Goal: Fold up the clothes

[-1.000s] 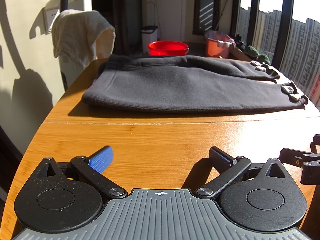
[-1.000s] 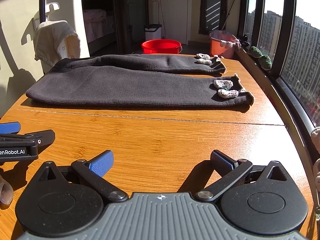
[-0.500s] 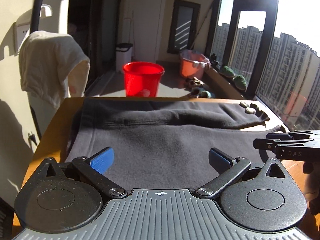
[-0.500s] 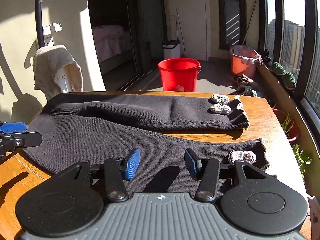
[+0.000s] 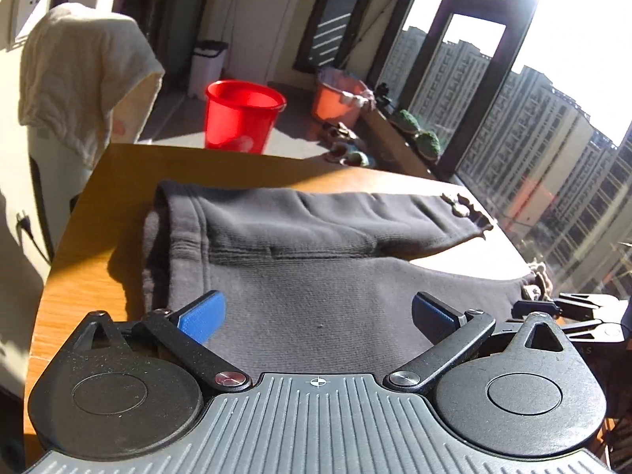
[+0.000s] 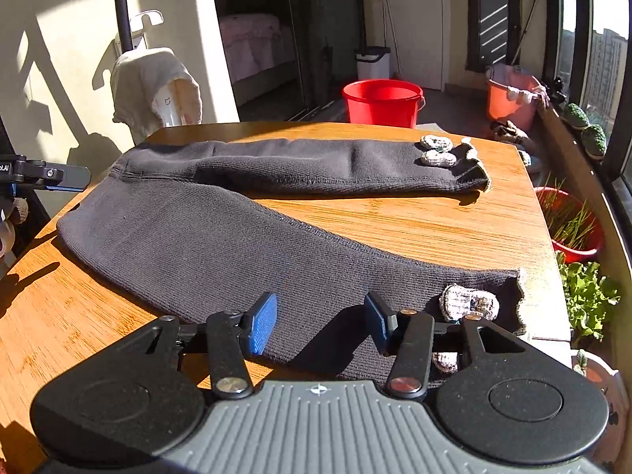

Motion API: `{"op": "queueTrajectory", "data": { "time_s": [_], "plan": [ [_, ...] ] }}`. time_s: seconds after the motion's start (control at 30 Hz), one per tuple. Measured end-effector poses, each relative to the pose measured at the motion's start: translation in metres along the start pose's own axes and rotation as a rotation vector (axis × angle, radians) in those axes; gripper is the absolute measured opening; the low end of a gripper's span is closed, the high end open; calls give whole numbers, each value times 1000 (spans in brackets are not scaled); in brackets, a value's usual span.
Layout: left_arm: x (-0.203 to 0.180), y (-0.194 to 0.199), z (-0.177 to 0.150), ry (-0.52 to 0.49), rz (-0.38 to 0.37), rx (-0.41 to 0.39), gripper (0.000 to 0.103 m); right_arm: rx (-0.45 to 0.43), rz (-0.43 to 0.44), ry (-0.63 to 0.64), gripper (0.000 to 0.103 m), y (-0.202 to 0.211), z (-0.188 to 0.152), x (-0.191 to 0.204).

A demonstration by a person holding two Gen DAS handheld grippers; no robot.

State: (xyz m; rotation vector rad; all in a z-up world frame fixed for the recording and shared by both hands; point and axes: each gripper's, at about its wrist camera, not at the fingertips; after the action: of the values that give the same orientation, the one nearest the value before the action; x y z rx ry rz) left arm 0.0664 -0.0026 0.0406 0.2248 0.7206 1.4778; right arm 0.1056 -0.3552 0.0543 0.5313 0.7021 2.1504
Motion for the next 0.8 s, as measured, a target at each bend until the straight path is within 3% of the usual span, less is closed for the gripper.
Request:
{"op": "queueTrajectory", "data": {
  "time_s": [0.07, 0.13, 0.27, 0.4, 0.53, 0.7, 0.73, 0.77, 0.8],
  "plan": [
    [27, -18, 27, 75, 99, -40, 103, -15, -6, -16, 46, -5, 10, -5],
    [49, -43, 47, 122, 175, -27, 101, -39, -29, -29, 35, -10, 20, -10],
    [66, -90, 58, 134, 225, 93, 89, -126, -111, -47, 34, -15, 50, -33],
    [65, -102, 57, 95, 235, 109, 91, -184, -221, -149, 34, -30, 85, -79],
    [56, -109, 56, 44, 230, 109, 94, -145, -270, -273, 34, -79, 104, -123],
    [40, -113, 51, -68, 259, 86, 77, -117, -235, -324, 31, -119, 107, -137],
    [38, -112, 50, -84, 267, 79, 71, -108, -236, -303, 25, -121, 108, -134],
    [35, -112, 49, -101, 275, 72, 63, -103, -226, -289, 8, -121, 110, -131],
    [33, -112, 48, -114, 279, 65, 60, -100, -216, -277, 8, -119, 112, -128]
  ]
}}
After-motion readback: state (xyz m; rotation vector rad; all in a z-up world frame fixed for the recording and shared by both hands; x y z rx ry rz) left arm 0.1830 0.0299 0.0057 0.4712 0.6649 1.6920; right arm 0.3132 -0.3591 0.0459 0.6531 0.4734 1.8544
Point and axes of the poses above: each gripper's, at about its wrist camera, not at the fingertips, and y roughly against the way its jaws point, x to its left, z to its top, and after that the axes turned 3 degrees about -x, right-handed
